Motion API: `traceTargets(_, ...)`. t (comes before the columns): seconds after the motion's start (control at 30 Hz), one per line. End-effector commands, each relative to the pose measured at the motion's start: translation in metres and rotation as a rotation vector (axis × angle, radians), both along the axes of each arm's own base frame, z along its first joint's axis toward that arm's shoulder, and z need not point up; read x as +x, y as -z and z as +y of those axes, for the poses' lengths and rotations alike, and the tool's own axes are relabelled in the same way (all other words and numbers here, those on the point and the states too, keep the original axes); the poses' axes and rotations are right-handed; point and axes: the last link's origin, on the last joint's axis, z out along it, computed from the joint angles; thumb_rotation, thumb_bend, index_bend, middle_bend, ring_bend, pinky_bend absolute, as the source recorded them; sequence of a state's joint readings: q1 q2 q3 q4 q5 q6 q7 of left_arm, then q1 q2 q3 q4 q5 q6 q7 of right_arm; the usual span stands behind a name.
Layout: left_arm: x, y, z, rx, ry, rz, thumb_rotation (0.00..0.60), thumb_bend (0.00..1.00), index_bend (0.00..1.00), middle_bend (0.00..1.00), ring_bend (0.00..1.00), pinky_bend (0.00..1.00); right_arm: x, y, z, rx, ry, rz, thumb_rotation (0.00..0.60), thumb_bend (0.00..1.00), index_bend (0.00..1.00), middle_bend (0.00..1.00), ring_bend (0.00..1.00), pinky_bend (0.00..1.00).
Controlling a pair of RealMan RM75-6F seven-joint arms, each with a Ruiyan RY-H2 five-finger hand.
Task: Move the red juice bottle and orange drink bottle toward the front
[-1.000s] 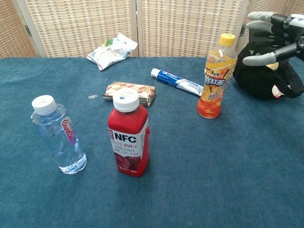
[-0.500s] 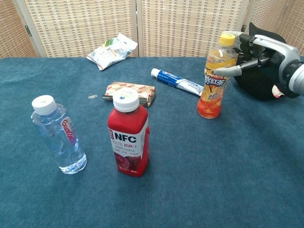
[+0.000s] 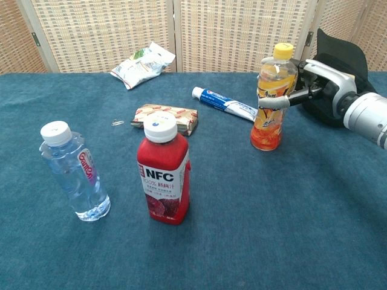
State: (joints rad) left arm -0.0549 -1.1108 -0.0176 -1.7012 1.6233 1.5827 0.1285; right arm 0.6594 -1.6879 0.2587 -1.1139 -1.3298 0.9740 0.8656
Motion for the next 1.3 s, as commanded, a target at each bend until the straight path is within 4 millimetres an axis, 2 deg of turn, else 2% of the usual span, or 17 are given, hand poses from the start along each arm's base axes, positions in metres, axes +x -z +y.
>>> traceTargets(0.03,0.0,0.0,0.0,0.0,-0.001,0.0,0.6,0.19,0.03,0.0,0.03,0.05,0.0,0.002,-0.001,0.001,0.003,0.001,0.6,0.11,0.23,0.26,0.15,0.17)
traceTargets(0.27,-0.001,-0.001,-0.001,-0.001,-0.002,0.001,0.6,0.19,0.03,0.0,0.03,0.05,-0.002,0.003,-0.004,-0.017,0.024,-0.021,0.6,0.41,0.42,0.37,0.24,0.24)
traceTargets(0.37,-0.001,-0.001,-0.001,-0.001,-0.003,0.0,0.6,0.19,0.03,0.0,0.03,0.05,-0.002,0.001,-0.002,-0.025,0.016,-0.028,0.6,0.48,0.5,0.43,0.29,0.28)
traceTargets(0.47,-0.002,0.0,-0.001,-0.001,-0.006,0.001,0.6,0.19,0.03,0.0,0.03,0.05,-0.001,-0.004,0.003,-0.015,-0.011,-0.041,0.6,0.49,0.54,0.46,0.32,0.31)
traceTargets(0.6,-0.002,-0.001,-0.001,0.0,-0.004,0.002,0.6,0.19,0.03,0.0,0.03,0.05,0.001,-0.014,0.017,0.01,-0.059,-0.061,0.6,0.49,0.54,0.47,0.33,0.33)
traceTargets(0.87,0.001,0.0,0.0,0.005,0.003,0.0,0.6,0.19,0.03,0.0,0.03,0.05,0.007,-0.028,0.06,0.1,-0.184,-0.083,0.6,0.48,0.54,0.47,0.33,0.34)
traceTargets(1.1,0.003,0.002,0.0,0.002,0.01,0.0,0.6,0.19,0.03,0.0,0.03,0.05,0.011,-0.023,0.089,0.174,-0.256,-0.05,0.6,0.45,0.54,0.47,0.33,0.34)
traceTargets(1.3,0.003,0.002,0.001,0.002,0.008,-0.003,0.6,0.19,0.03,0.0,0.03,0.05,0.007,-0.012,0.101,0.217,-0.268,-0.037,0.6,0.44,0.54,0.45,0.33,0.34)
